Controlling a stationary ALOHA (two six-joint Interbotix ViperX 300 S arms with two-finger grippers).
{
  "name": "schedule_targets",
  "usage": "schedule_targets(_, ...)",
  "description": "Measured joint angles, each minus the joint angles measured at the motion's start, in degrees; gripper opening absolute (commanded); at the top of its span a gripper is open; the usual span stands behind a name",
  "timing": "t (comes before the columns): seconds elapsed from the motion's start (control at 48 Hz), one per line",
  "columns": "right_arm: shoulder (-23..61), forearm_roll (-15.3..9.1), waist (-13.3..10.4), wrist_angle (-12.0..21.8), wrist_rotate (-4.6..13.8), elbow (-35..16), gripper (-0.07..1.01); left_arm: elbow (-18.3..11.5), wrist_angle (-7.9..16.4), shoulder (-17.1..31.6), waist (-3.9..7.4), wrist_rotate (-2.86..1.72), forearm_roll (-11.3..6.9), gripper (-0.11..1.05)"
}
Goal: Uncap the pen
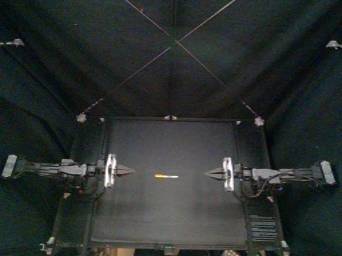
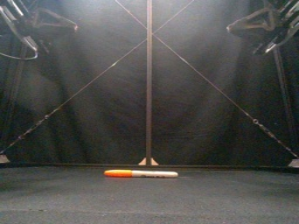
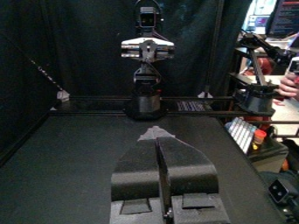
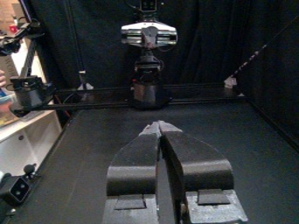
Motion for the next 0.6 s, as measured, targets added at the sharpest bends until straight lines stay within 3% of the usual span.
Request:
schedule_targets(0.083,0.88,-0.09,-0.44,-0.26,0.0,0.7,0.0,0.35,-1.05,1.23,0.18,0.26,-0.09,-0.02)
schedule_targets(0.167,5.45,0.0,-1.93,-0.26,0.26,1.05,0.03,0.53,-2.2,5.63,0.26,0.18,-0.18,0.09)
schedule_targets(0.292,18.28,0.18,-4.92,-1.14,0.7,-0.7,0.11,0.26,-3.69,13.01,0.35,0.26,-0.18,0.32)
schedule_targets(0.417,31.82,0.09,-5.8,-1.41,0.44,-4.92,0.37,-1.14,-5.36,20.92,0.97,0.26,-0.18,0.58)
schedule_targets(0.604,47.55,0.0,-8.0,-1.49,0.26,-12.3,0.78,-2.64,-5.71,29.18,1.32,0.35,-0.26,0.91)
